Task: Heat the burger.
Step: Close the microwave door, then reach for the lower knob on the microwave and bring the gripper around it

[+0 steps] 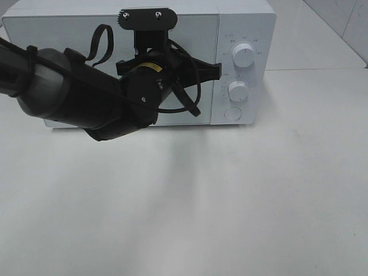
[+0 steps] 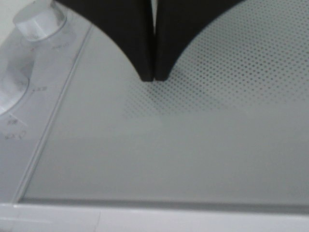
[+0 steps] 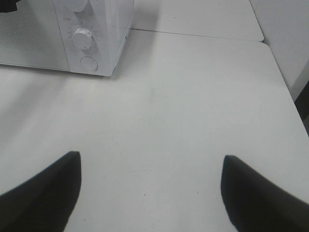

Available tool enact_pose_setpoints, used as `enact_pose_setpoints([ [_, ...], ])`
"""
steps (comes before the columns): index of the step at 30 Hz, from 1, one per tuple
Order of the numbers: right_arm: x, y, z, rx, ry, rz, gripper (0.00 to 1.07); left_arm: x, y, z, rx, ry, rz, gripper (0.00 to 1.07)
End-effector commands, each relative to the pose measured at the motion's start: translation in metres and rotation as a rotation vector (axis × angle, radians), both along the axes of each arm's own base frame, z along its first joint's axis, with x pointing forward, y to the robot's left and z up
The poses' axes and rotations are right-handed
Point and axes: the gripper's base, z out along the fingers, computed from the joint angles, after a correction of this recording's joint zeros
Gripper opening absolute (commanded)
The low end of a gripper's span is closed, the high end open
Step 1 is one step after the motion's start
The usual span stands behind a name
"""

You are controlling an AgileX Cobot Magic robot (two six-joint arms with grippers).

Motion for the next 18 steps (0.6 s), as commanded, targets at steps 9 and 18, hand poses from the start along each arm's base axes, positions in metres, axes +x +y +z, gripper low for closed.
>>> enact_pose_setpoints([
  [9, -0.003, -0.001, 0.000, 0.007, -0.035, -0.007, 0.75, 0.007, 0.009, 0.015, -0.004, -0.041, 0.072, 0.00],
  [18, -0.003, -0.001, 0.000, 0.007, -0.035, -0.007, 0.75, -0.042, -0.035, 0.026, 0.183, -0.008, -0.167, 0.05],
])
